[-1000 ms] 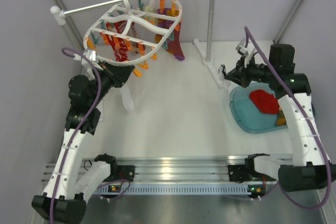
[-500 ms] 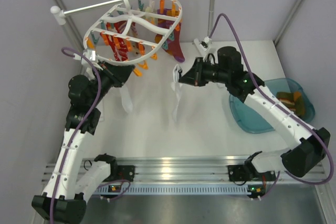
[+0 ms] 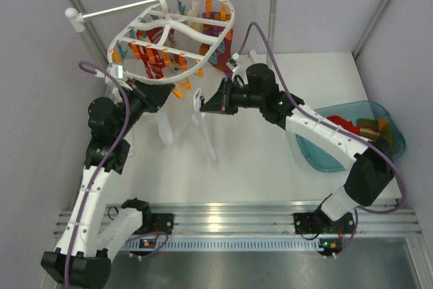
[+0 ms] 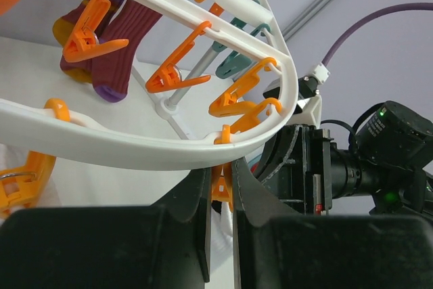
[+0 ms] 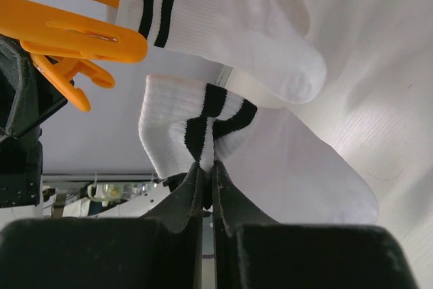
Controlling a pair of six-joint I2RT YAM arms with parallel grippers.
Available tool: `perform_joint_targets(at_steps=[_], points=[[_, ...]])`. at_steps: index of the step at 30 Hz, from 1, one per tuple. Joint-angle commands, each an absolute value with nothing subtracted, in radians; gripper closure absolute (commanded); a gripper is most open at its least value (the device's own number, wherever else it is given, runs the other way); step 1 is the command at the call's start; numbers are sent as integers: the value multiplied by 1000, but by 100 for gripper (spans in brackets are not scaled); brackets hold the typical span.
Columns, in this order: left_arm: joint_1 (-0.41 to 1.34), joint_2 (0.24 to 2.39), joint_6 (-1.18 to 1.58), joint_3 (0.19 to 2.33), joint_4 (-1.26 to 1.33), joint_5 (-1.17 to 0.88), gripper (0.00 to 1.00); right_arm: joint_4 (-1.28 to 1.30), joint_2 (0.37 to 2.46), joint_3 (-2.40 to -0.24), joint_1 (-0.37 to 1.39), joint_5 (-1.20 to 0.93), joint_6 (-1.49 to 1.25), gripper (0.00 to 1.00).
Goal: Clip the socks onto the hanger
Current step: Clamp the sock onto the hanger.
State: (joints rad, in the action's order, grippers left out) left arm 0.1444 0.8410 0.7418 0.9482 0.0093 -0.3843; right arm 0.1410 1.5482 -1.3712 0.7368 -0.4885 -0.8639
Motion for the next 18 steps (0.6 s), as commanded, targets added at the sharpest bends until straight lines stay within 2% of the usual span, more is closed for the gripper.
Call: perform_joint_targets(at_steps=[1, 18], points=[[138, 850, 750, 940, 92, -388, 100, 54, 1557, -1453, 765, -503, -922, 100], [138, 851, 764, 922, 107, -397, 100, 31, 1637, -1503, 804, -503, -953, 100]])
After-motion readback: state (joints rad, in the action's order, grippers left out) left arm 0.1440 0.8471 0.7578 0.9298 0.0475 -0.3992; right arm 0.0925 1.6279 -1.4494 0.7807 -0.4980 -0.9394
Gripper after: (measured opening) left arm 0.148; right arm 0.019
